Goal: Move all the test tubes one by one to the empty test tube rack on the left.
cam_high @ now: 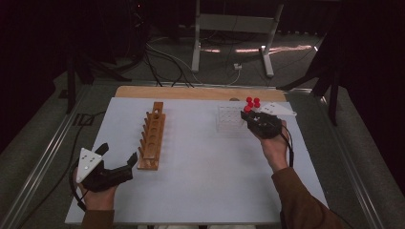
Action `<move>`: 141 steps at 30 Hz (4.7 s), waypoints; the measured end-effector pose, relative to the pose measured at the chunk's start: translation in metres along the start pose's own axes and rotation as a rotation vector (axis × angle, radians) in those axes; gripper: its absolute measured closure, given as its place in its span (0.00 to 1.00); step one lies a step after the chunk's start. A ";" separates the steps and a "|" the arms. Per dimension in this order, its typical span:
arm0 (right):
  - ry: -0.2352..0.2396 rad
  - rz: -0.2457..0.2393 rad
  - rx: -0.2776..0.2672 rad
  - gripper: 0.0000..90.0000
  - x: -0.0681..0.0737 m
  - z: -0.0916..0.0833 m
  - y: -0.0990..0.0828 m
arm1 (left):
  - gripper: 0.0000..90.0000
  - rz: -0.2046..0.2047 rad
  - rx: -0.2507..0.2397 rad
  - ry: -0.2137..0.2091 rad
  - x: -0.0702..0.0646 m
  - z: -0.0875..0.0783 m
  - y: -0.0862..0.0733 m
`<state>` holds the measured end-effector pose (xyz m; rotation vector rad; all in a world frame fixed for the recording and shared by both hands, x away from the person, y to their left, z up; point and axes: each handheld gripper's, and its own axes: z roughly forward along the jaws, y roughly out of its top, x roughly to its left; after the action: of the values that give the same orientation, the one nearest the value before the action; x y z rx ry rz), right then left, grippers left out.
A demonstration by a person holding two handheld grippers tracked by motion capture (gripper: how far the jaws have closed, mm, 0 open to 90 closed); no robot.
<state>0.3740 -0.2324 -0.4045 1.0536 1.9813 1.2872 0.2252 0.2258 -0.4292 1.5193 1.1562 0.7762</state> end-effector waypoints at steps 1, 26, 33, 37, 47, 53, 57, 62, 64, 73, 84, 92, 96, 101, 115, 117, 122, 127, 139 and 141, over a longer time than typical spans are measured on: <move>0.009 -0.004 0.002 0.83 0.002 0.000 0.000 | 0.01 0.008 0.000 -0.011 -0.003 0.002 0.003; 0.227 -0.052 0.030 0.83 0.054 -0.009 0.007 | 0.05 0.140 0.033 -0.242 -0.081 0.068 0.038; 0.289 -0.054 0.035 0.83 0.072 -0.007 0.009 | 0.08 0.167 0.059 -0.279 -0.095 0.078 0.035; 0.309 -0.065 0.041 0.83 0.080 -0.006 0.011 | 0.09 0.171 0.071 -0.291 -0.100 0.083 0.032; 0.355 -0.118 0.065 0.83 0.102 -0.001 0.010 | 0.27 0.181 0.069 -0.338 -0.117 0.087 0.040; 0.375 -0.130 0.078 0.83 0.112 0.003 0.007 | 0.49 0.175 0.061 -0.394 -0.125 0.091 0.052; 0.390 -0.138 0.080 0.83 0.119 0.006 0.007 | 0.62 0.164 0.071 -0.417 -0.129 0.095 0.055; 0.400 -0.144 0.086 0.83 0.124 0.008 0.007 | 0.74 0.124 0.080 -0.437 -0.128 0.100 0.055; 0.400 -0.146 0.089 0.83 0.124 0.008 0.006 | 0.77 0.116 0.090 -0.442 -0.128 0.101 0.055; 0.402 -0.141 0.092 0.83 0.124 0.010 0.007 | 0.76 0.113 0.109 -0.440 -0.126 0.102 0.054; 0.410 -0.141 0.097 0.83 0.125 0.012 0.007 | 0.79 0.117 0.114 -0.443 -0.124 0.102 0.054; 0.421 -0.115 0.068 0.63 0.120 0.010 0.006 | 0.79 0.108 0.093 -0.437 -0.118 0.102 0.058; 0.415 -0.075 0.054 0.40 0.111 0.004 0.003 | 0.79 0.096 0.073 -0.421 -0.106 0.100 0.066; 0.368 -0.034 0.043 0.22 0.098 -0.006 -0.005 | 0.79 0.083 0.050 -0.399 -0.092 0.098 0.076; 0.139 -0.044 0.039 0.00 0.049 -0.057 -0.047 | 0.79 0.093 0.019 -0.292 -0.054 0.102 0.102; 0.130 -0.026 0.037 0.00 0.042 -0.061 -0.053 | 0.79 0.097 0.013 -0.276 -0.050 0.104 0.103; 0.100 0.001 0.018 0.00 0.032 -0.072 -0.066 | 0.79 0.093 0.000 -0.221 -0.038 0.111 0.106; 0.088 0.029 0.010 0.00 0.024 -0.078 -0.074 | 0.79 0.076 -0.012 -0.162 -0.023 0.120 0.105; 0.086 0.061 -0.014 0.00 0.016 -0.083 -0.076 | 0.79 0.033 0.015 -0.031 -0.003 0.146 0.098; 0.088 0.064 -0.012 0.00 0.015 -0.083 -0.076 | 0.79 0.030 0.023 -0.015 -0.001 0.150 0.096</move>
<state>0.2770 -0.2782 -0.4425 1.0798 2.0159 1.4000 0.3864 0.1729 -0.3760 1.5622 1.1368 0.7727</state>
